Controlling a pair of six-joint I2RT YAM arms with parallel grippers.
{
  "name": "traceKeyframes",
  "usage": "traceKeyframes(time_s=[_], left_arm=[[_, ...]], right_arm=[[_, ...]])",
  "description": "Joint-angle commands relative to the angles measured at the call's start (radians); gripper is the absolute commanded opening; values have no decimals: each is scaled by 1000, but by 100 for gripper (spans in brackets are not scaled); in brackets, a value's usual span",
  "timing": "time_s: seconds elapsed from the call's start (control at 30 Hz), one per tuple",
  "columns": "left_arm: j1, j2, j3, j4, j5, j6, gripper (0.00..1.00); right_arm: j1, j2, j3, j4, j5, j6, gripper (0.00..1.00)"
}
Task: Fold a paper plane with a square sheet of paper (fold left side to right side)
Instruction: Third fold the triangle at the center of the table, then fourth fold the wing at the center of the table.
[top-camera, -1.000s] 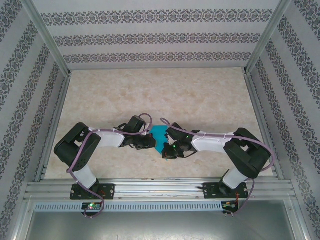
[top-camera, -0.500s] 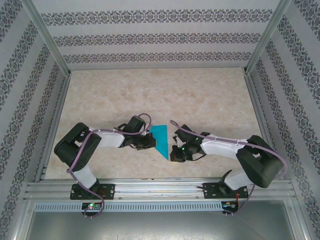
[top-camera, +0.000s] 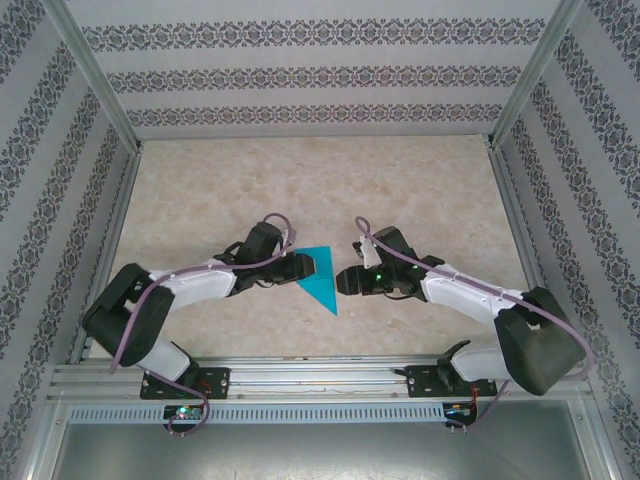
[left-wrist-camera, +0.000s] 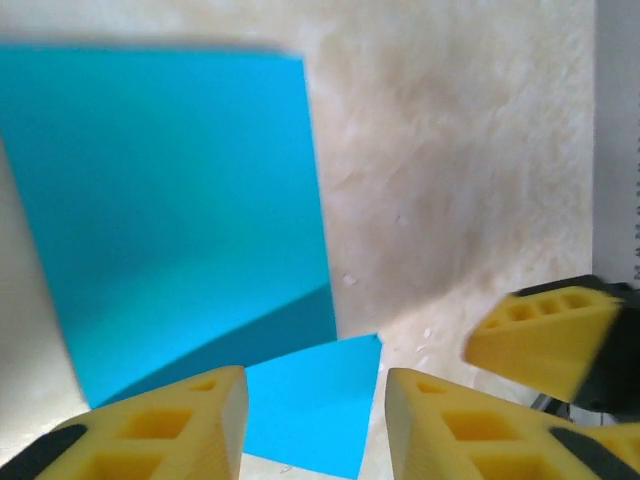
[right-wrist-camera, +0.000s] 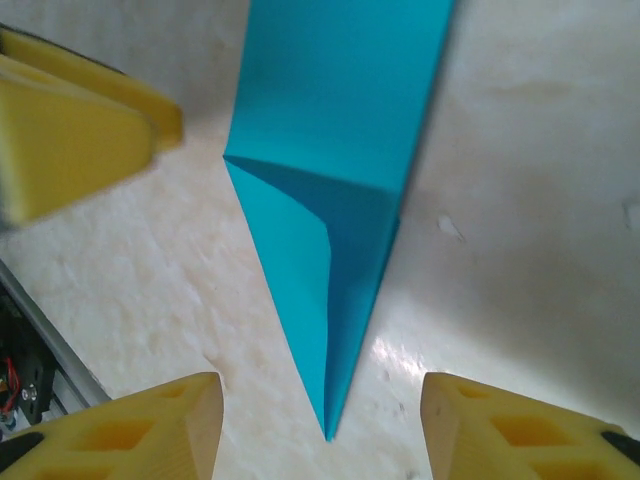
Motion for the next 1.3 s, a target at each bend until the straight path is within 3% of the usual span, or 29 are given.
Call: traceKeyframes(time_s=[0.0, 0.2, 0.33, 0.5, 0.7, 1.27], left_arm=[[37, -87, -33, -80, -106, 48, 47], [84, -183, -110, -96, -134, 29, 55], [111, -170, -147, -34, -69, -7, 57], [146, -114, -169, 77, 22, -64, 57], [157, -41, -141, 84, 73, -52, 57], [150, 163, -16, 175, 210, -50, 52]], right_arm=[[0, 76, 40, 108, -71, -87, 56], [3, 197, 74, 177, -98, -94, 53], [11, 242, 88, 195, -106, -88, 45], [11, 252, 87, 185, -92, -87, 26], [10, 188, 68, 170, -71, -86, 1], [-4, 109, 30, 178, -72, -71, 0]])
